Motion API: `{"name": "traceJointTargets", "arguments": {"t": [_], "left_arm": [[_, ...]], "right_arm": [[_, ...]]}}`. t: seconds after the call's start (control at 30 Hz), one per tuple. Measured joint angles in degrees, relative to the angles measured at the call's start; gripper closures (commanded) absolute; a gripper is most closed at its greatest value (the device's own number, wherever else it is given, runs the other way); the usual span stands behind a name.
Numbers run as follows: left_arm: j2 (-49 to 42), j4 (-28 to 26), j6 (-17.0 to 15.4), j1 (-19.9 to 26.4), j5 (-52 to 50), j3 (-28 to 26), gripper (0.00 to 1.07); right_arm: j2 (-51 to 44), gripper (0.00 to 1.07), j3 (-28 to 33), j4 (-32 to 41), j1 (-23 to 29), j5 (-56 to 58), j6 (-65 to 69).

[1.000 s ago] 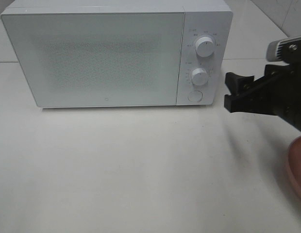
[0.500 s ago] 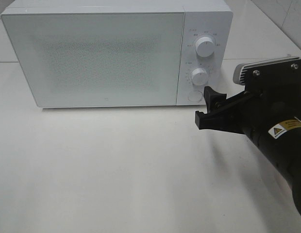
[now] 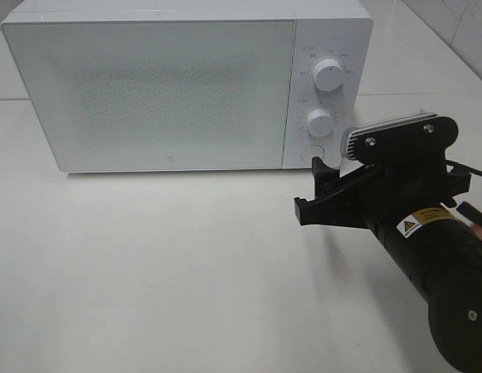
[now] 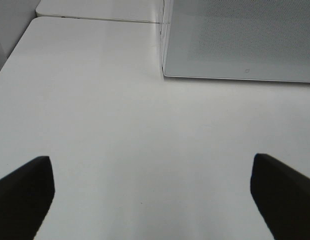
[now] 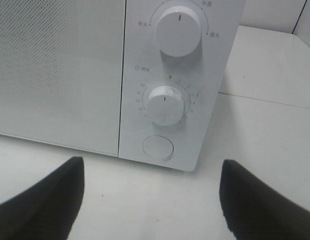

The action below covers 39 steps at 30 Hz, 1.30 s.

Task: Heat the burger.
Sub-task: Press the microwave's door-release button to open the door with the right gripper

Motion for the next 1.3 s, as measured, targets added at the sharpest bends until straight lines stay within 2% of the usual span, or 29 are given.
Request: {"name": "traceJointTargets", "arguments": {"t": [0.4,0.73,0.93,1.3], "left_arm": [[0.00,0.00,0.00,0.00,0.00,0.00,0.07],[0.00,0.00,0.00,0.00,0.00,0.00,0.07],[0.00,0.00,0.00,0.00,0.00,0.00,0.07],[0.00,0.00,0.00,0.00,0.00,0.00,0.07]], "right_arm": [[5.44,0.34,-4.24,2.29,-0.80,-0.17,0.00],[5.79,0.34,-9.57,2.52,-5.61,-0.34,0.00],[5.79,0.34,-10.60,0.80,-8.08,-0.40,0.00],[9.74,0.34,-11.46,-1.72,-8.08,-0.34,0.63]]}}
